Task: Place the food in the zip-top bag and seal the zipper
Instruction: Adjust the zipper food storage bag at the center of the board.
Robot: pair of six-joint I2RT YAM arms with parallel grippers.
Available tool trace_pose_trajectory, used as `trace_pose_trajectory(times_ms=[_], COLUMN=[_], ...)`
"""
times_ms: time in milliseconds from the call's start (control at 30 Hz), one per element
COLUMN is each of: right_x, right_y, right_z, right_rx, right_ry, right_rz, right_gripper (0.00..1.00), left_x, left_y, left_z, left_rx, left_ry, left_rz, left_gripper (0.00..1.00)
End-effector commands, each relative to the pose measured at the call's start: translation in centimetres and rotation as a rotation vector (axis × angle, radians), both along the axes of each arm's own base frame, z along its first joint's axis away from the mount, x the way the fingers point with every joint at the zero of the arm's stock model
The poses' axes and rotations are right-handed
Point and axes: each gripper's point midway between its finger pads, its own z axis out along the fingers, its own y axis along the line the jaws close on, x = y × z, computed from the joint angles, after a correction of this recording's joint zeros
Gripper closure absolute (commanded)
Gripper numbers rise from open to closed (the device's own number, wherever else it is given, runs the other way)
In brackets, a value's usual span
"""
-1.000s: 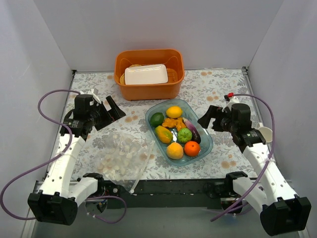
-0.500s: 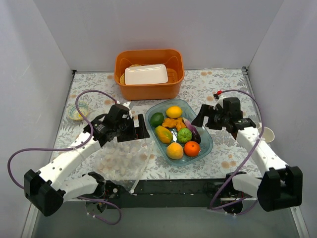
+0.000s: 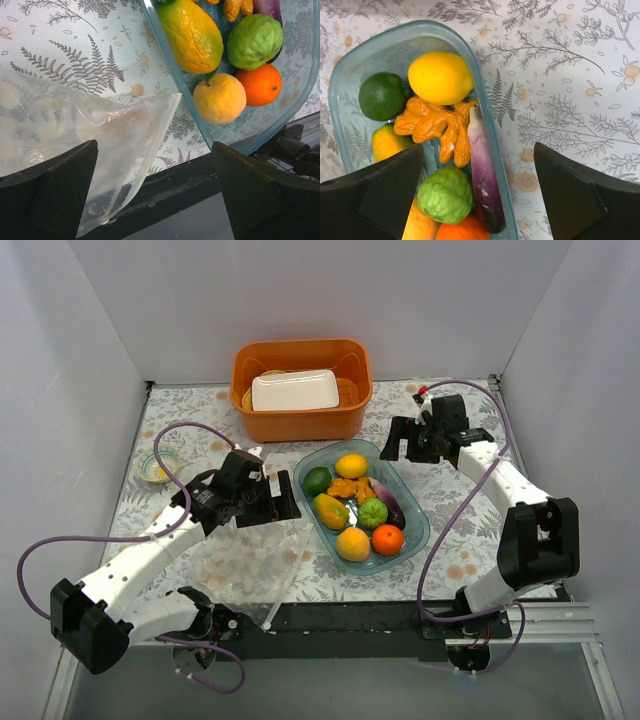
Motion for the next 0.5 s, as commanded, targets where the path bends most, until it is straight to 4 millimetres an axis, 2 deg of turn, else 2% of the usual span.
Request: trace_pose_trajectory(times_ms=[0,33,100,133,200,233,267,467], right_x=[0.5,0.0,-0.4,-0.5,-0.7,-0.8,-1.0,-0.1], right_y=[2.6,3.4,4.9,5.5,7.0,7.3,8.0,8.8], right_z=[3.5,3.9,4.0,3.1,2.9,1.9,1.8,-0.3], right_rx=[0.114,0.151,0.184,0.184,0.171,0.158,0.156,0.149], right_ry=[-0.115,-0.112,-0.093,-0.062,-0.057,-0.025,-0.021,0.01], right_rz=[0.083,0.118,0.173,0.189,0.235,0.242,0.259,0.263], right_gripper=[0.02,0.02,0.02,0.02,0.02,0.02,0.02,0.02], left_x=[-0.6,-0.8,-1.5,-1.8,-2.6,-2.8,-3.0,-3.7], left_y=[-0.7,-0.8,-1.2,-1.4,-1.5,-1.8,-1.7,-0.7], left_z=[2.0,2.7,2.6,2.3,0.9,0.7,0.5,-1.5], left_rx=[-0.072,-0.096,-0.122,-0.13,-0.135,-0.152,-0.154,-0.125], left_ry=[-0.034,-0.052,-0.024,0.001,0.058,0.074,0.075,0.113], left_rz=[-0.032,-0.038,-0.058,-0.058,-0.065,-0.065,-0.059,-0.01], left_gripper=[0.02,0.02,0.02,0.02,0.02,0.02,0.02,0.02])
